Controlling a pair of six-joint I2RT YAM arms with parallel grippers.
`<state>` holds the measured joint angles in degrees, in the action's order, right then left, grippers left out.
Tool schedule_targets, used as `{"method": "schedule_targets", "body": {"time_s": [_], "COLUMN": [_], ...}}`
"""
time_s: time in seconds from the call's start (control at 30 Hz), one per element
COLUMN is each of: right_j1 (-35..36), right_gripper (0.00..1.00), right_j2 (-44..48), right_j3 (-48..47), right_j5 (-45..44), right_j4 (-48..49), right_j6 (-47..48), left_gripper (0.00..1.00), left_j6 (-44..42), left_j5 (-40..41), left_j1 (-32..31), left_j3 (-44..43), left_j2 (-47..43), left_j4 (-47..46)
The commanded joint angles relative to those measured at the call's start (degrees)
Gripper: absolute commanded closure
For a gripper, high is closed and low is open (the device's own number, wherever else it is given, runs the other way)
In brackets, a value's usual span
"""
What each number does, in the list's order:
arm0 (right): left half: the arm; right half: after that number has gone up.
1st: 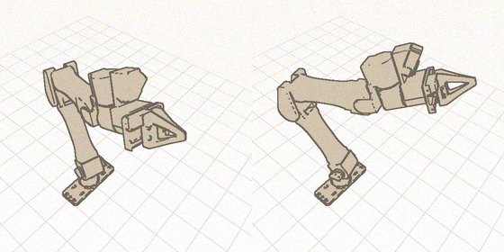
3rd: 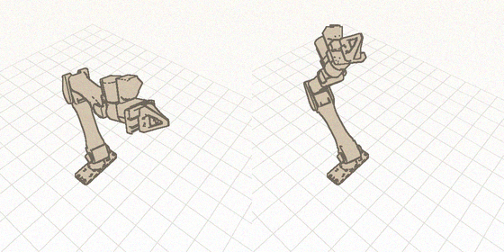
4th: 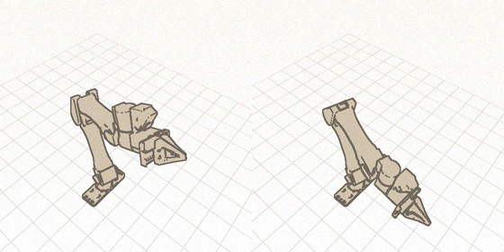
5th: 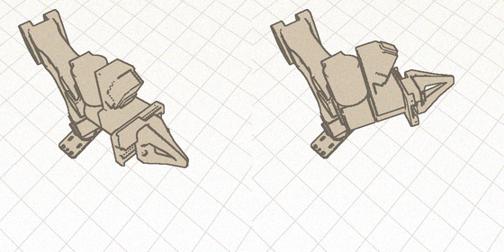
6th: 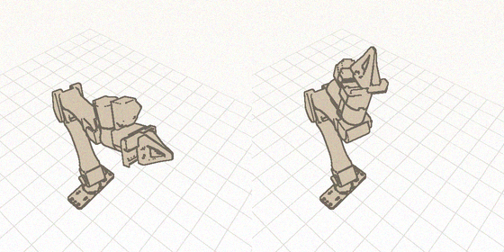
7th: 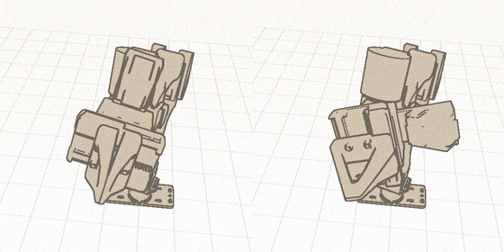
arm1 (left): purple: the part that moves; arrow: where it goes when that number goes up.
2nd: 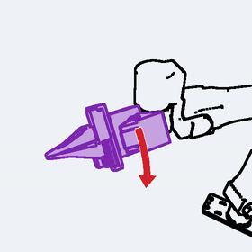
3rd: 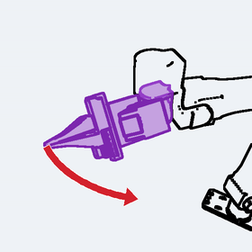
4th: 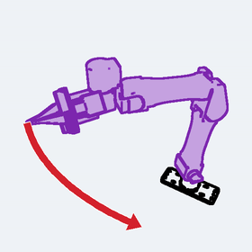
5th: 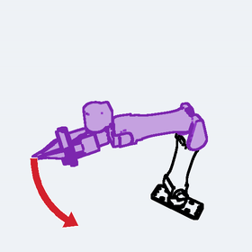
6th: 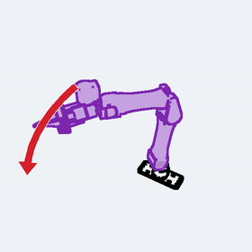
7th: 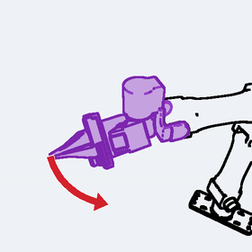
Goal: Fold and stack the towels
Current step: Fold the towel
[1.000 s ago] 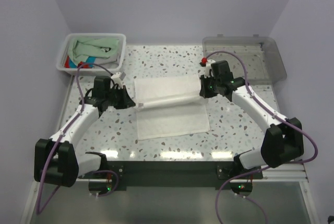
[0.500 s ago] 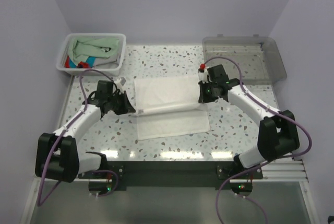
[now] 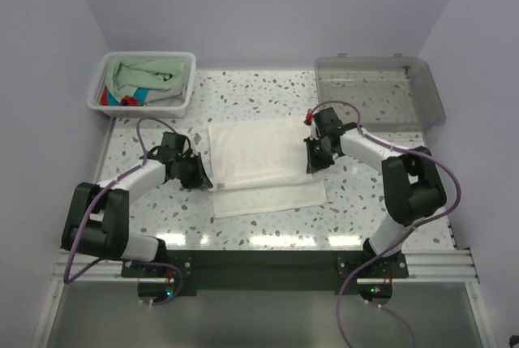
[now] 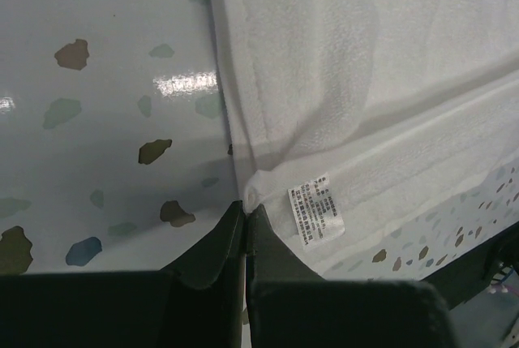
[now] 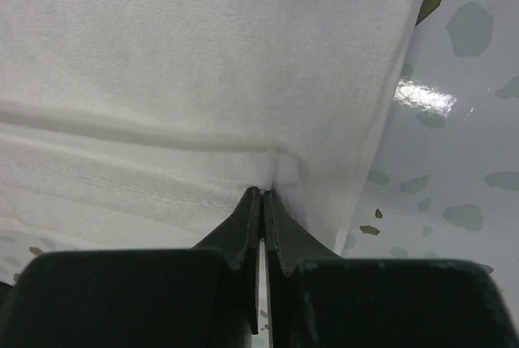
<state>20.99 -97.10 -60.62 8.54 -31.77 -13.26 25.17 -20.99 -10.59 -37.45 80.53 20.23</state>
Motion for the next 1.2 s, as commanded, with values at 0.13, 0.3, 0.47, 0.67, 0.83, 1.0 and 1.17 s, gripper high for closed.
{"method": "schedule_targets", "body": {"time_s": [0.13, 0.3, 0.47, 0.67, 0.83, 1.0, 1.17], "right_j1": [-2.3, -2.4, -2.4, -2.3, -2.4, -2.4, -2.4], "right_gripper": [1.00, 1.00, 1.00, 1.00, 1.00, 1.00, 1.00], "right_j2": [-3.4, -2.0, 1.7, 7.6, 12.6, 14.3, 15.9], "right_j3": [0.2, -1.3, -4.0, -3.8, -3.5, -2.2, 1.4], "right_j5": [-8.1, -8.4, -10.6, -14.8, -15.3, -14.4, -13.7], "right_j4": [-0.5, -0.6, -2.5, -4.7, -6.1, -7.1, -6.1], "right_j6": [0.2, 0.2, 0.2, -0.1, -0.4, -0.6, -2.2], "left_gripper": [1.00, 1.00, 1.00, 1.00, 1.00, 1.00, 1.00], "left_j6": [0.1, -0.6, -1.8, -3.1, -3.5, -2.9, -1.4], "left_j5": [10.9, 12.6, 13.7, 12.9, 12.4, 12.2, 12.3], "left_j1": [0.7, 0.7, 0.7, 0.7, 0.5, -0.1, -2.5], "left_j3": [-0.7, -3.8, -7.9, -8.3, -8.3, -6.2, -4.0], "left_j2": [3.0, 4.9, 5.4, -0.2, -5.0, -7.7, -8.2], "left_j4": [0.7, 0.4, 2.0, 3.5, 5.5, 6.3, 5.9]}}
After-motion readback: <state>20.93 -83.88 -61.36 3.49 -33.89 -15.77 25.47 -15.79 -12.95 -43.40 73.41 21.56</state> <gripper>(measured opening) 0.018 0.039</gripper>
